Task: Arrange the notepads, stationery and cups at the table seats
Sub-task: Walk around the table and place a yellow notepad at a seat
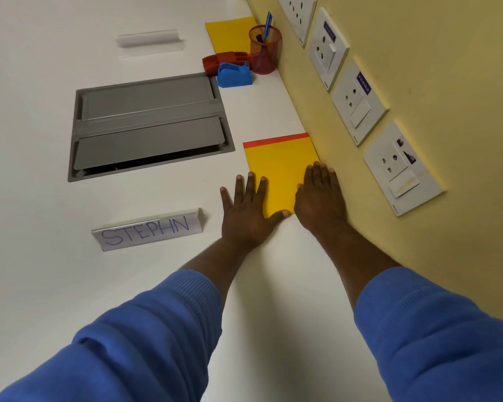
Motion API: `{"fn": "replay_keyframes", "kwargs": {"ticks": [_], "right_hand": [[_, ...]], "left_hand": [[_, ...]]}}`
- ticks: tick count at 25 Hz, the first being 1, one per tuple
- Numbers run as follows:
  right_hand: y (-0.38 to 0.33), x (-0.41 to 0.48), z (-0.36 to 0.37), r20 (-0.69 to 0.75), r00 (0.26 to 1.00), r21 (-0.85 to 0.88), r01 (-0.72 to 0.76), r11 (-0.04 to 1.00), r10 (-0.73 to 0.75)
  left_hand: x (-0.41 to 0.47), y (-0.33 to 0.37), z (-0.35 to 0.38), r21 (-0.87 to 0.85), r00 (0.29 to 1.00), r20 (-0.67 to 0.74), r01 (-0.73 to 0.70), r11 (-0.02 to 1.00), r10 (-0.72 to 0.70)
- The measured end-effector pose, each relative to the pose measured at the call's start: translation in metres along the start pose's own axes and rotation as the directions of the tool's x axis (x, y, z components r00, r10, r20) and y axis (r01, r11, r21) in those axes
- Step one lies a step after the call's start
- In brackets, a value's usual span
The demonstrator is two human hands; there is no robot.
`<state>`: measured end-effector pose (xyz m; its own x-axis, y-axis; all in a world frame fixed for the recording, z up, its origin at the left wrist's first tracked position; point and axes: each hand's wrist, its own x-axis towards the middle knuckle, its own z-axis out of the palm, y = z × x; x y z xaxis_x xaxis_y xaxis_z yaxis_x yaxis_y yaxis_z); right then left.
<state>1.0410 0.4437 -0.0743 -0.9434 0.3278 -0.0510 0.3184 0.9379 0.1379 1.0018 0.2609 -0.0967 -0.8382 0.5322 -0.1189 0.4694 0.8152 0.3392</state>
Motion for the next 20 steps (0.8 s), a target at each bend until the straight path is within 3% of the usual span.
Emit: {"fn": "replay_keyframes", "kwargs": {"ticks": [8,14,20], "right_hand": [[-0.013,-0.078,-0.005,-0.048,0.998,0.238,-0.021,0.971,0.034],[-0.035,-0.159,-0.035,0.012,1.0,0.309,-0.028,0.951,0.025],[-0.075,-0.232,-0.092,0.006,1.0,0.341,-0.002,0.94,0.0]], "left_hand": [[-0.035,0.0,-0.025,-0.168,0.989,0.139,-0.021,0.986,0.044],[-0.119,0.001,-0.049,-0.055,0.98,0.09,-0.172,0.984,0.176],[-0.201,-0.017,-0.107,0.008,0.983,0.08,-0.165,0.986,0.163]]}}
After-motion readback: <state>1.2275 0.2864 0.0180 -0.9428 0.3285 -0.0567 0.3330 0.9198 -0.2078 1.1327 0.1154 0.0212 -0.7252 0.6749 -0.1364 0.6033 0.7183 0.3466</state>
